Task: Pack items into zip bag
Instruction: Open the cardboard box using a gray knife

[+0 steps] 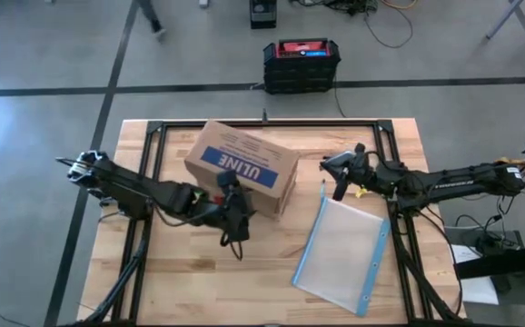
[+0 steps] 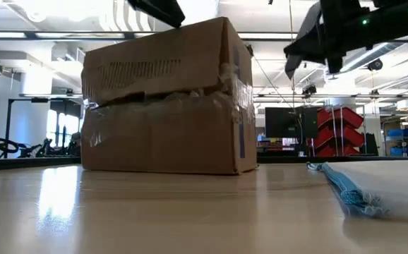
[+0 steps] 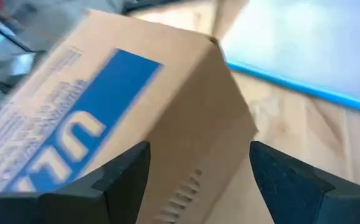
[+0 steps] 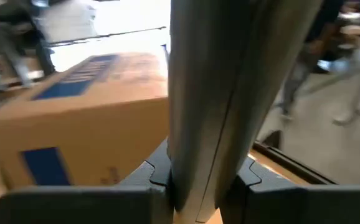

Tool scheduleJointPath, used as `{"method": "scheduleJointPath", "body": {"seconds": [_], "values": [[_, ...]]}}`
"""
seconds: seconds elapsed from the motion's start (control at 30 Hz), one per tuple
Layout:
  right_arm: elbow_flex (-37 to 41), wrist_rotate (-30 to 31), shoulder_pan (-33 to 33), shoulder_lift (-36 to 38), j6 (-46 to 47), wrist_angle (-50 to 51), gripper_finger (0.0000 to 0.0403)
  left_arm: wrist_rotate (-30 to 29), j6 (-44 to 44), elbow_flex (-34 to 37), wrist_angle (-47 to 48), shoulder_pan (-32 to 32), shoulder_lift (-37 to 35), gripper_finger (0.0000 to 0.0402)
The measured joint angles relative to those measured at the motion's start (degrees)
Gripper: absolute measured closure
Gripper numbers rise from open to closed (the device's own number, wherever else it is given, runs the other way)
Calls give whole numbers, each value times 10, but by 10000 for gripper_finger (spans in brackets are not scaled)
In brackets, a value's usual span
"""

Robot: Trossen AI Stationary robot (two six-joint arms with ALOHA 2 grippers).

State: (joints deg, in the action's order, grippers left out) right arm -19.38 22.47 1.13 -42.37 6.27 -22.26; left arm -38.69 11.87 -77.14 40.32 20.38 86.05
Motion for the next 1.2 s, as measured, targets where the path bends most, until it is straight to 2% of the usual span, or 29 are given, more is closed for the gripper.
{"method": "scheduleJointPath", "body": {"seconds": [0.1,0.2,0.3,0.4,0.6,0.87,1.03,1.2], "values": [[0,-59,-1,-26,-14,-34,346,-37,12,4,-4,15,-9,143],[0,-92,-6,-50,-23,-61,346,-47,20,22,-15,16,-8,143],[1,-109,-43,-76,-53,-80,346,-63,16,46,-54,7,-6,143],[4,-69,-106,-111,-83,-136,346,-73,-15,50,-105,-3,-7,143],[9,109,-223,-239,-169,-325,346,-57,-106,26,-175,-4,-7,143],[7,123,-237,-509,-182,-680,346,-53,-185,1,-166,-49,-8,143],[-57,149,-240,-607,-193,-677,346,-46,-187,1,-122,-105,-8,143],[-89,163,-241,-635,-209,-679,346,-8,-168,1,-83,-145,-8,143]]}}
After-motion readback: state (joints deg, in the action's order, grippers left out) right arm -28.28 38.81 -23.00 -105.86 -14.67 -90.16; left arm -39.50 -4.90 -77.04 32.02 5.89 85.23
